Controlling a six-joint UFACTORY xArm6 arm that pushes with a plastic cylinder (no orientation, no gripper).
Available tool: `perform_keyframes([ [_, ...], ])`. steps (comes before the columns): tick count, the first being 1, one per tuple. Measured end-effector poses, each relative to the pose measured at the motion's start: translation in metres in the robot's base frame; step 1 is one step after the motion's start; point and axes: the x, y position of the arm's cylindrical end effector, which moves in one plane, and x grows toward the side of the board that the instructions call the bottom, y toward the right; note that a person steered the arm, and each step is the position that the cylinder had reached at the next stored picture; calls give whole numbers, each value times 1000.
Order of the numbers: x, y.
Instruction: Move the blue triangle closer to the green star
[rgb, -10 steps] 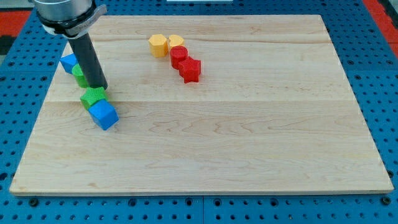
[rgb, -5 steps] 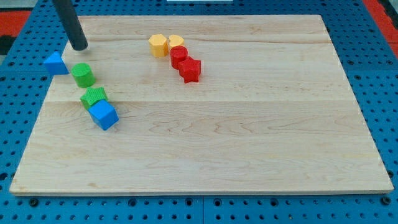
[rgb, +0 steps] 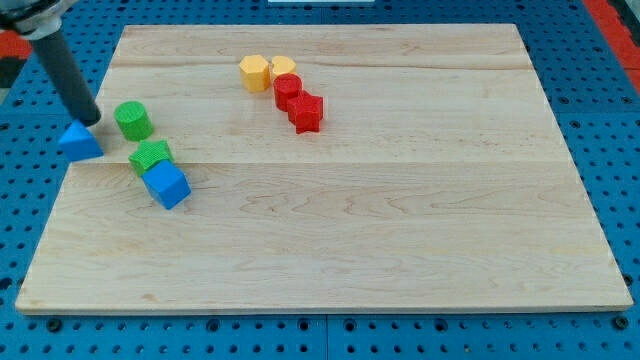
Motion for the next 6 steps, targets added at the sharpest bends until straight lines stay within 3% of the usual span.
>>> perform_keyframes([
  [2, 4, -10],
  [4, 37, -10],
  [6, 70, 27],
])
